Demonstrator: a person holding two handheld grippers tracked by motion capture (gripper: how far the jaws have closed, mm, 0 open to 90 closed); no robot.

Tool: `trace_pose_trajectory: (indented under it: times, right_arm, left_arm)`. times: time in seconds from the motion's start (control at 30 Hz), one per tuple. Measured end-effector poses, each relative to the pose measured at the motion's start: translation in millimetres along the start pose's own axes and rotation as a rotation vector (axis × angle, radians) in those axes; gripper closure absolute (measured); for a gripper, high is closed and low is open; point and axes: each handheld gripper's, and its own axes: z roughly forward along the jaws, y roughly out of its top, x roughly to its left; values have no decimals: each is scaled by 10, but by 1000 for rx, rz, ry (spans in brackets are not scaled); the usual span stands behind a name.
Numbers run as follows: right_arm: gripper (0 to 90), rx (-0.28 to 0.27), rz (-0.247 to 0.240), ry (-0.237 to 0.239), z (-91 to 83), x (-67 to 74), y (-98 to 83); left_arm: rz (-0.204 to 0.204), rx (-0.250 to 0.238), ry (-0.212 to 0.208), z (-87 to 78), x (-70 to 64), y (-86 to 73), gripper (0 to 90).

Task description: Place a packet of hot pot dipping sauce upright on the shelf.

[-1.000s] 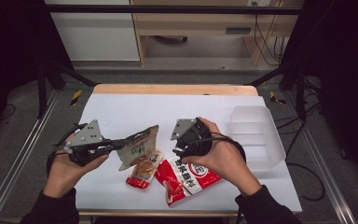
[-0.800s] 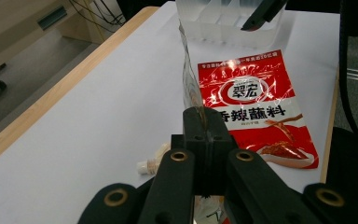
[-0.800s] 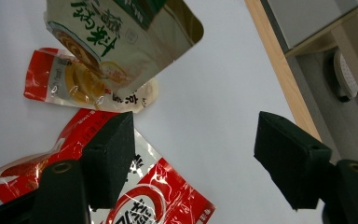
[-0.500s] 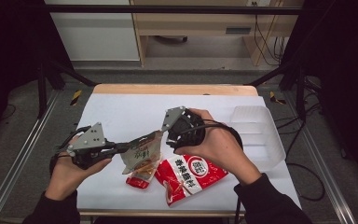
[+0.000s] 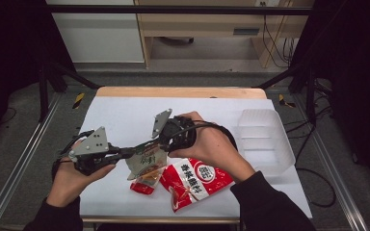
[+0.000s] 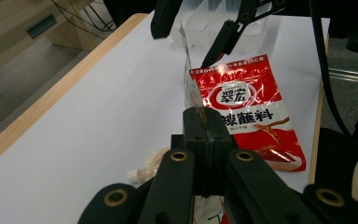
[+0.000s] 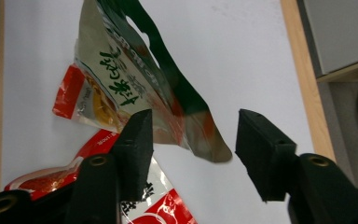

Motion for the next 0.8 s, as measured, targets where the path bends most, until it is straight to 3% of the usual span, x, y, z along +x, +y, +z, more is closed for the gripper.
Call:
trace_pose_trajectory:
  times: [0.13, 0.27, 0.43, 0.67, 0.8]
  right_arm:
    - [600, 9, -19, 42, 66, 30, 46]
    - [774, 16, -16, 63, 89, 59, 62]
    - [873, 20, -2, 73, 78, 63, 69]
    - [900, 37, 22, 73, 59, 60, 101]
    - [900, 68, 26, 61, 26, 19, 107]
  left_arm:
    - [7, 2, 1, -6, -3, 4, 900]
    - [-6, -6, 8, -23, 18, -10, 900]
    - [-29, -17, 12, -16, 48, -38, 900]
    - [-78, -44, 23, 9, 97, -91, 888]
    - [-112, -70, 42, 41, 130, -132, 732]
